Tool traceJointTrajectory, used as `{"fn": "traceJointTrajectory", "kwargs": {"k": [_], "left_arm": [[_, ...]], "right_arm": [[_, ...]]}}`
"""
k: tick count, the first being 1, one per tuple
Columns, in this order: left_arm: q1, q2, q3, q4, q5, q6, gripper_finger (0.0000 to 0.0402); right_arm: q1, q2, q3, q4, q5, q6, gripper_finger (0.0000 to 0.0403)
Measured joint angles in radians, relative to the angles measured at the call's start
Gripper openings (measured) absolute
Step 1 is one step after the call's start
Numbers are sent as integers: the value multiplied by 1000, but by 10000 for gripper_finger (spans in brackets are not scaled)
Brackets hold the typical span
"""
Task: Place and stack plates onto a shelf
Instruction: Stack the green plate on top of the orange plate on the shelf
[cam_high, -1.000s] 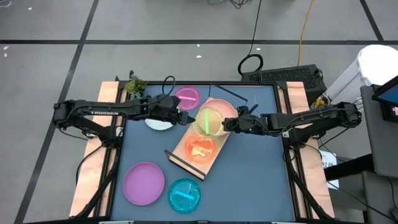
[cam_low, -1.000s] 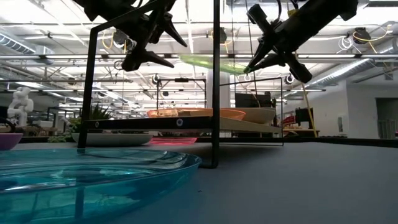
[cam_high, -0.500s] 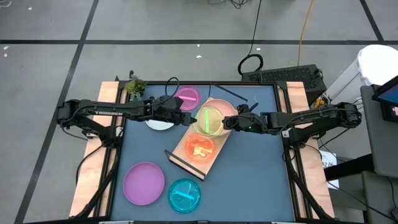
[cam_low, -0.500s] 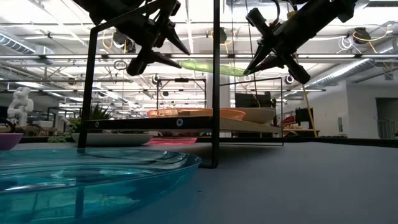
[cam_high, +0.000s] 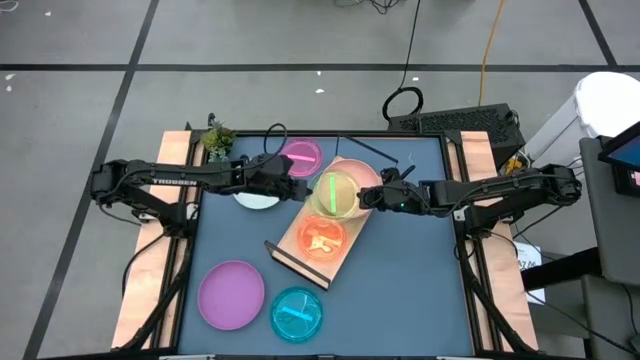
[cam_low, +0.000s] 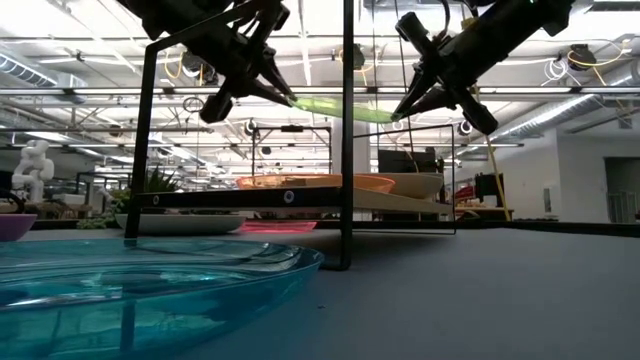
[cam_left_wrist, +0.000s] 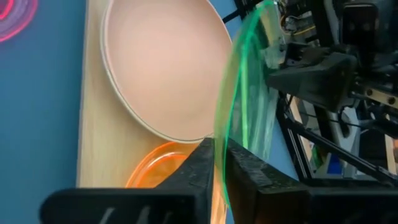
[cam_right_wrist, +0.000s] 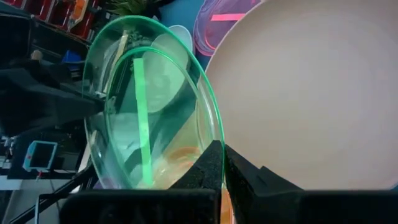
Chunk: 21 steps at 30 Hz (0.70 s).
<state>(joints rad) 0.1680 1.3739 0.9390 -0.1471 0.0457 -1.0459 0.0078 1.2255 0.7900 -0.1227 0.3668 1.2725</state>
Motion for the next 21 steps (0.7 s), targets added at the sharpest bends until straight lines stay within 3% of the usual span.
{"fn": "traceJointTrajectory", "kwargs": {"k": [6, 17, 21], "left_arm": [[0, 0, 0, 0, -5, -3, 24], [0, 0, 0, 1, -4, -7, 24], [0, 0, 0, 2, 13, -18, 24]], "right_arm": [[0, 0, 0, 82, -5, -44, 64], [-10, -1, 0, 104, -75, 21, 285], [-19, -1, 0, 88, -114, 24, 347]]}}
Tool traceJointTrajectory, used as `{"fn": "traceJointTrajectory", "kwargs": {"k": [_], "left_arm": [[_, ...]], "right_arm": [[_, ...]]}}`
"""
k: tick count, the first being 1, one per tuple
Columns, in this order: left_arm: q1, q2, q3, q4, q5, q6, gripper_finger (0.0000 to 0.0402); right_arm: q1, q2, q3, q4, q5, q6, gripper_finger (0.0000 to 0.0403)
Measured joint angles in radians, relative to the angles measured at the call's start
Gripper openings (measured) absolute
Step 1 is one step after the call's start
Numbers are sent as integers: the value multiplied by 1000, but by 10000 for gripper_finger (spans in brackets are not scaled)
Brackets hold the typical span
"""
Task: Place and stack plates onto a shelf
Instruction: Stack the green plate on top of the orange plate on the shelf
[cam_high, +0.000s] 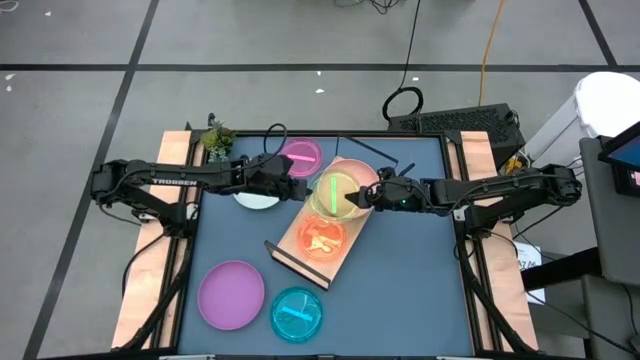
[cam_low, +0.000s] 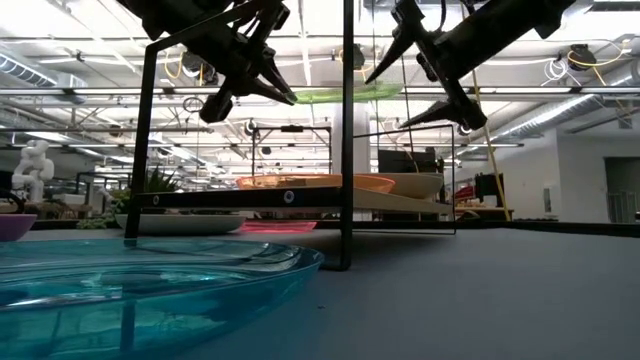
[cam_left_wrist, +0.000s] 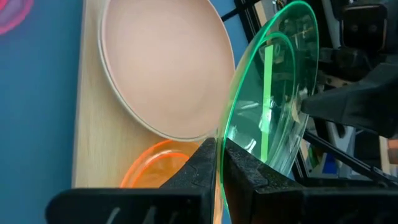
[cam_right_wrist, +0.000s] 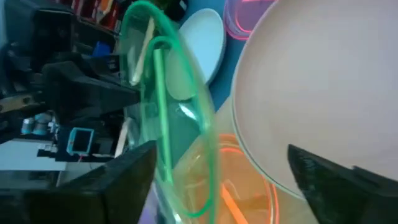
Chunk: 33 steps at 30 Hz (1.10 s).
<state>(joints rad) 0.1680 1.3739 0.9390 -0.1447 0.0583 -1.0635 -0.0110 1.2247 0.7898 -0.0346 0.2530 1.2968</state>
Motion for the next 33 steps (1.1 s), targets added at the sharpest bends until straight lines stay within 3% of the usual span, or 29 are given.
{"fn": "traceJointTrajectory", "kwargs": {"k": [6, 25, 33], "left_arm": [[0, -16, 0, -18, 61, 6, 24], [38, -15, 0, -155, 228, 141, 24], [58, -8, 0, -179, 230, 220, 24]], "right_arm": [[-8, -19, 0, 9, -88, -6, 381], [-7, -304, 0, -192, -149, -74, 380], [-7, -399, 0, -195, -177, -140, 380]]}}
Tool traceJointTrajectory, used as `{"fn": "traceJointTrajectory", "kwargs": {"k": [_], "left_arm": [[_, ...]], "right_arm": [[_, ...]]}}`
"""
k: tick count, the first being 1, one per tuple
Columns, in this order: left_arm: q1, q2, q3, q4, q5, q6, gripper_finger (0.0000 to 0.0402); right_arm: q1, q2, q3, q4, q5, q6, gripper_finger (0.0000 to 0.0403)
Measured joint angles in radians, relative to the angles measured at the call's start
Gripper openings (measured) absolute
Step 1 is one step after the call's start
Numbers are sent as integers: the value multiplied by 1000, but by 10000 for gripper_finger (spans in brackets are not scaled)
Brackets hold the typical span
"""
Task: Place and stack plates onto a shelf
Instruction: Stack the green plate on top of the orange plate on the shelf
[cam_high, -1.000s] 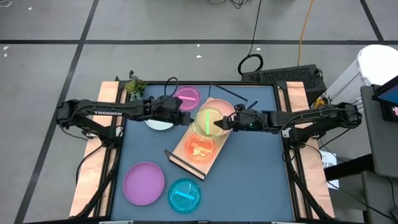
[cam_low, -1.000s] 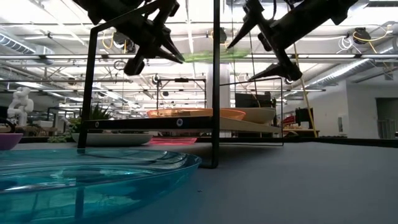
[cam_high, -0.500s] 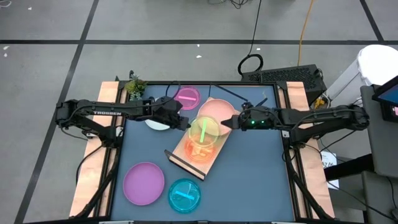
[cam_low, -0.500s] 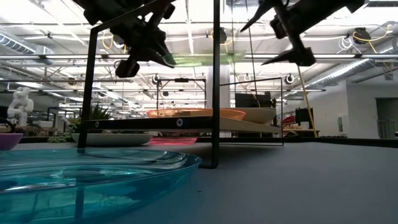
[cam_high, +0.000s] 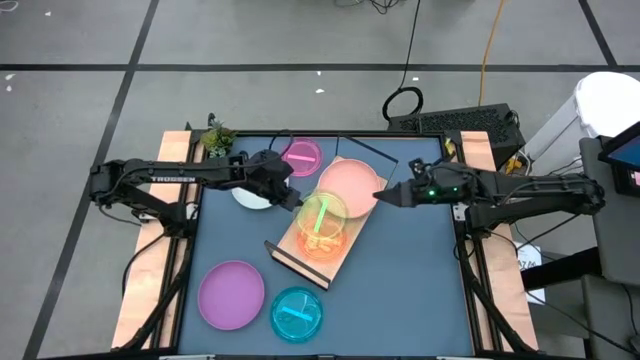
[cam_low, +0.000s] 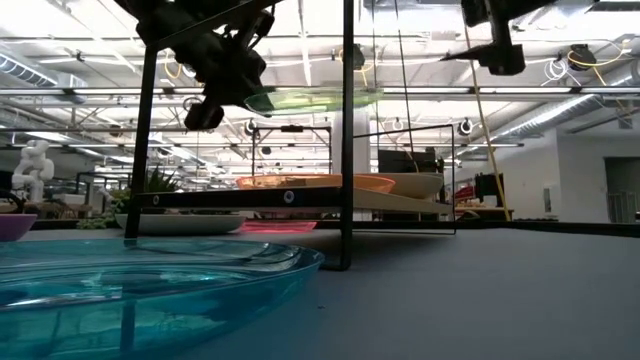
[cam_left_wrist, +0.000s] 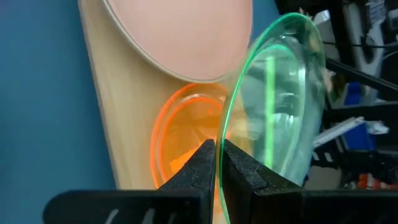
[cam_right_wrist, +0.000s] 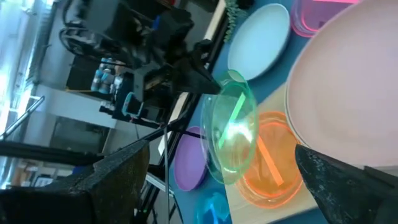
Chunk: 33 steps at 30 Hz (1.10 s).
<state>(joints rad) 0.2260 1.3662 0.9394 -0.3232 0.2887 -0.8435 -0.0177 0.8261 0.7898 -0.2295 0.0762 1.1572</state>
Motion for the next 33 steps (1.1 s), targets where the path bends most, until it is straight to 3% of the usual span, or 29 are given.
{"fn": "traceJointTrajectory", "kwargs": {"k": [6, 15, 33], "left_arm": [[-18, 21, 2, -8, -27, 39, 24], [-36, 38, 0, -53, -51, 30, 24], [-101, 48, 0, -147, -47, -88, 24]], "right_arm": [[0, -10, 0, 30, 6, -18, 380], [0, 21, 0, 36, 131, 36, 380], [0, 44, 0, 86, 135, 54, 380]]}}
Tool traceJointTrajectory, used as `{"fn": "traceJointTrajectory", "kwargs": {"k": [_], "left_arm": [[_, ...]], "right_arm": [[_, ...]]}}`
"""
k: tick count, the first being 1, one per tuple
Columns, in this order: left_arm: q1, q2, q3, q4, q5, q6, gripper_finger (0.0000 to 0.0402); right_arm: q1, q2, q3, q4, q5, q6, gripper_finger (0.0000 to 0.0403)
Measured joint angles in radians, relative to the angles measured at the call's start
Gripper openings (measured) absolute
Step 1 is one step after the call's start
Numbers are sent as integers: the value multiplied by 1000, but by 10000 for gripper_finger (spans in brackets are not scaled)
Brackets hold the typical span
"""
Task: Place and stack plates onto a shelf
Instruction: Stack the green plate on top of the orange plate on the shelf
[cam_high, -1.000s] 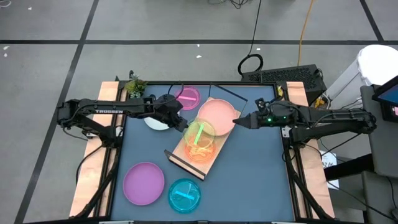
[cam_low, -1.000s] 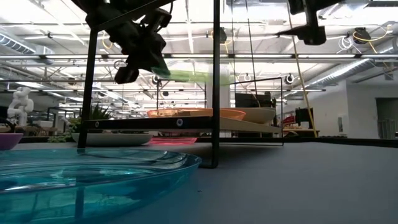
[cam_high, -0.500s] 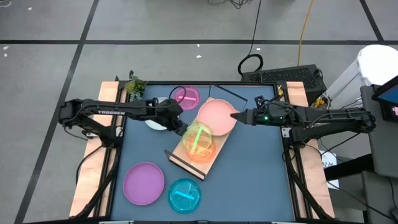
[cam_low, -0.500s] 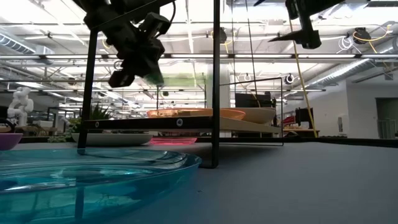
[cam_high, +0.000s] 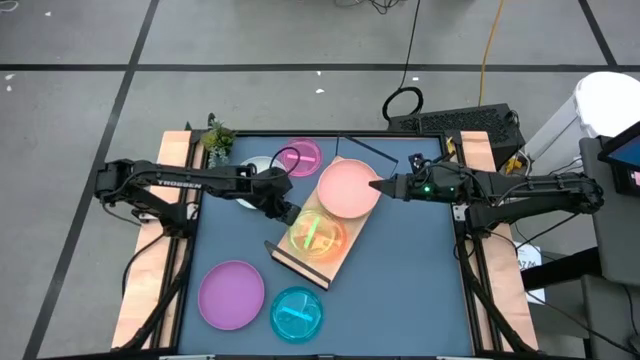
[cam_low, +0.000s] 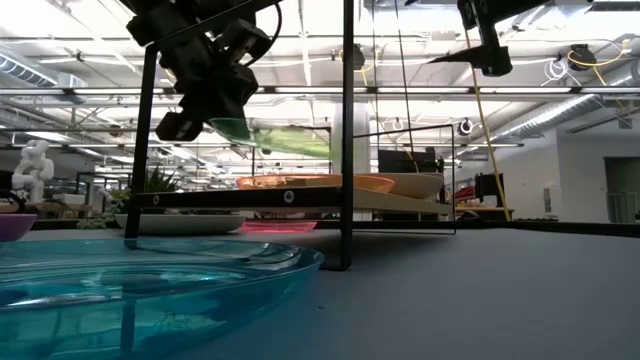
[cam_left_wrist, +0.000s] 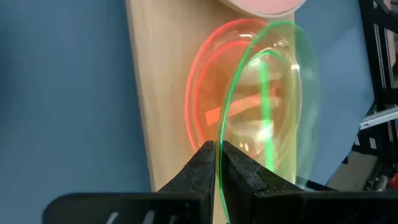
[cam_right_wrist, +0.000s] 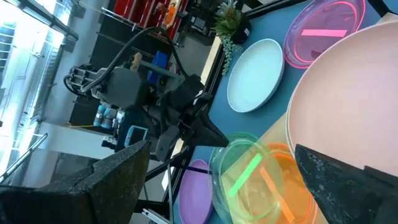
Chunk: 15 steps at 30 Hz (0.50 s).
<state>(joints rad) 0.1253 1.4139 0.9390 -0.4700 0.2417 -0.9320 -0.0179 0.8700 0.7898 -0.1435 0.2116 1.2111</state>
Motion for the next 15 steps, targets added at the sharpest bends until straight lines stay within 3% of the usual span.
{"fn": "traceJointTrajectory", "kwargs": {"k": [8, 15], "left_arm": [[-23, 0, 0, 1, -92, -35, 24], [-26, 0, 0, 4, -101, -98, 24]], "right_arm": [[0, 0, 0, -2, 1, -11, 380], [0, 0, 0, -3, 0, -23, 380]]}}
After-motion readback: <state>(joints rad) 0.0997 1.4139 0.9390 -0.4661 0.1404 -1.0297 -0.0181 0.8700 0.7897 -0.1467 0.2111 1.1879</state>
